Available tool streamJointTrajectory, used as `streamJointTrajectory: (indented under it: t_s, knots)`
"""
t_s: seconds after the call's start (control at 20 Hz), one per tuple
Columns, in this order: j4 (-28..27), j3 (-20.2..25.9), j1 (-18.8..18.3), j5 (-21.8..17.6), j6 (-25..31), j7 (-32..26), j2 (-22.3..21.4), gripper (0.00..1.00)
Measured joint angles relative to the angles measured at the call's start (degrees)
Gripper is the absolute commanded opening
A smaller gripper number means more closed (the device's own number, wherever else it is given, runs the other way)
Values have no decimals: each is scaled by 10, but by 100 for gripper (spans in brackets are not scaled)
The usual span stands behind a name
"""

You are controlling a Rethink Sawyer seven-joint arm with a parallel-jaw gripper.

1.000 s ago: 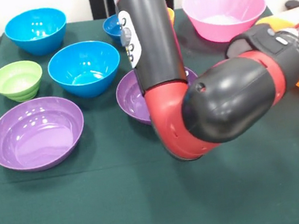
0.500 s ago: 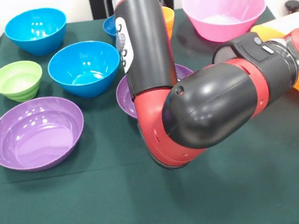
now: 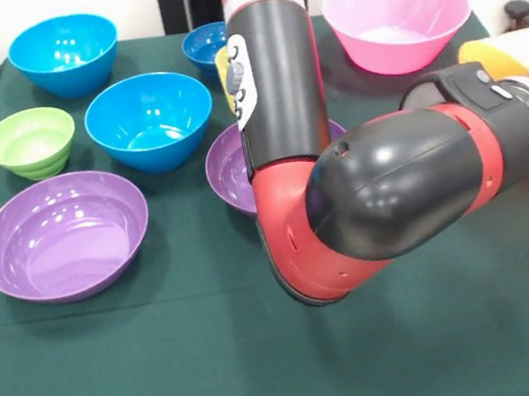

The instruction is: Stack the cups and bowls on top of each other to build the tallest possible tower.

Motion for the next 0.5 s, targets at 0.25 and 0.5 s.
streamJointTrajectory:
  t_s: [0.25, 0.5]
  knots:
    - [-14, 85, -7, -125, 0, -27, -3, 0]
    - [-17, 148, -8, -228, 0, -60, -10, 0]
